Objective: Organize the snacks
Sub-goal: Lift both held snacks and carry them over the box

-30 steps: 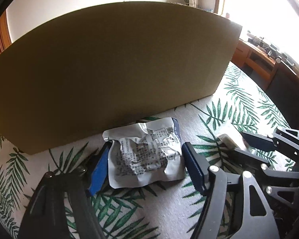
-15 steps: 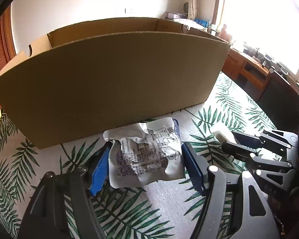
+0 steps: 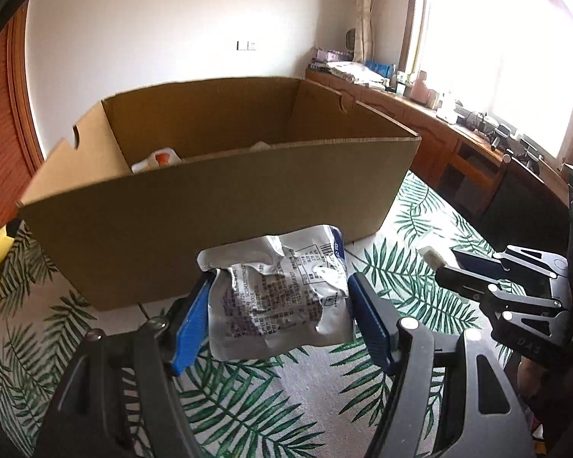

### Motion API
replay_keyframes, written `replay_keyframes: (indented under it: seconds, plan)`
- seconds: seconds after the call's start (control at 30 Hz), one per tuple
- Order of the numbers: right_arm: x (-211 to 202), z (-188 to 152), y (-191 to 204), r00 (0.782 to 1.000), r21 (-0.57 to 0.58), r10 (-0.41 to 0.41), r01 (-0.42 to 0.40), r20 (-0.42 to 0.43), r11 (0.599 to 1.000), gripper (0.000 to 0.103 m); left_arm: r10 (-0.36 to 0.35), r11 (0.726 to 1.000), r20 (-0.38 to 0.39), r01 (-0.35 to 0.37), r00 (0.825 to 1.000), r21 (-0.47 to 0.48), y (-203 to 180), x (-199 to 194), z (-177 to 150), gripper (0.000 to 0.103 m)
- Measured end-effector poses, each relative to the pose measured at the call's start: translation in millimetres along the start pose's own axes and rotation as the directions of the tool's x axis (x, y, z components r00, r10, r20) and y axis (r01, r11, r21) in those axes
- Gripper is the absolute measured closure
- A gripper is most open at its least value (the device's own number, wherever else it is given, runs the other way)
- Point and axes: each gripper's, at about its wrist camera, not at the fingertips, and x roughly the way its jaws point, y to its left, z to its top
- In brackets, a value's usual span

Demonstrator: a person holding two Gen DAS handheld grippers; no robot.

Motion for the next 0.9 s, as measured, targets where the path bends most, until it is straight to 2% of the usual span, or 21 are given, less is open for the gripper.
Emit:
replay_keyframes:
  seconds: [0.3, 0.6, 0.9]
  plan:
    - [-11, 21, 2, 1.000, -0.004, 0.001, -0.001, 0.030, 1.000, 0.083, -0.001, 1.000, 0.045, 0.002, 0.999, -0.012, 14, -16, 15, 0.034]
    - [-28, 63, 6, 0.995, -0.046, -0.002, 0.006, 0.098, 0.999, 0.083, 0.014, 1.000, 0.130, -0.016, 0.991, 0.013, 11, -32, 60, 0.033]
    - [-14, 102, 12, 0.990, -0.083, 0.003, 0.009, 0.144, 0.997, 0.083, 0.048, 0.999, 0.170, -0.050, 0.984, 0.011, 37, -21, 89, 0.033]
